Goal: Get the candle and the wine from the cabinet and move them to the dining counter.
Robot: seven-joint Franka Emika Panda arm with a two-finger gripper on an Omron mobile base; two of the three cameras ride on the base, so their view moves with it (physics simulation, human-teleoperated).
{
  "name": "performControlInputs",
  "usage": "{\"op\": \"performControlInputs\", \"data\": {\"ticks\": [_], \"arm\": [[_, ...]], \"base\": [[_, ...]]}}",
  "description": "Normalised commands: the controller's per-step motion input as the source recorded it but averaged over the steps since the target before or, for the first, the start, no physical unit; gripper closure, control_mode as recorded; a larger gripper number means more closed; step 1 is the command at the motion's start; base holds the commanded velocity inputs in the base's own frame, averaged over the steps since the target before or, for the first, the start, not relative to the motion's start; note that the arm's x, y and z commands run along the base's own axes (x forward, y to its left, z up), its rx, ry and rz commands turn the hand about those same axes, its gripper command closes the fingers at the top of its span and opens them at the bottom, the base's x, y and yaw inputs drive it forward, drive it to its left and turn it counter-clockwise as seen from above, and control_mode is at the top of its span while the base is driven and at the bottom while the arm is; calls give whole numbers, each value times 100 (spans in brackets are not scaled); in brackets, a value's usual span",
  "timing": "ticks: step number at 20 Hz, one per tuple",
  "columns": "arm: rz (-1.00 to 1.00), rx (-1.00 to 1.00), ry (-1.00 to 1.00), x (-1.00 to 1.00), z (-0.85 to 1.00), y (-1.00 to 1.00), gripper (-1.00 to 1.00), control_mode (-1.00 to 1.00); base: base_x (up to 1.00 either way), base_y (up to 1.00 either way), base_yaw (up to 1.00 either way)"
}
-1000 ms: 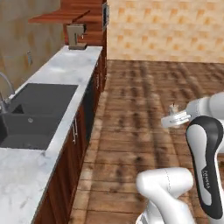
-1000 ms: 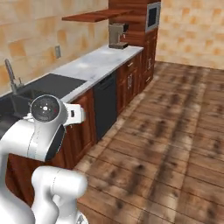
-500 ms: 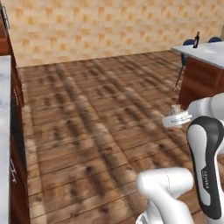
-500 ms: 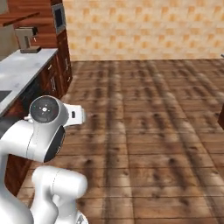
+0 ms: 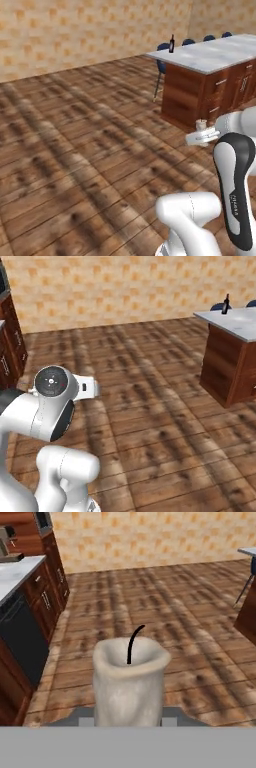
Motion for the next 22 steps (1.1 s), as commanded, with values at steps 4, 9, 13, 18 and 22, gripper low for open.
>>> {"op": "performControlInputs", "data": {"ticks": [4,9,13,18,22], "arm": [[0,0,0,0,0,0,100,100],[0,0,0,0,0,0,100,100],[0,0,0,0,0,0,100,100],[0,0,0,0,0,0,100,100],[0,0,0,0,0,0,100,100]], "base": [[51,0,-45],[66,8,-33],[74,11,-23],[74,11,-23],[78,15,-20]]}}
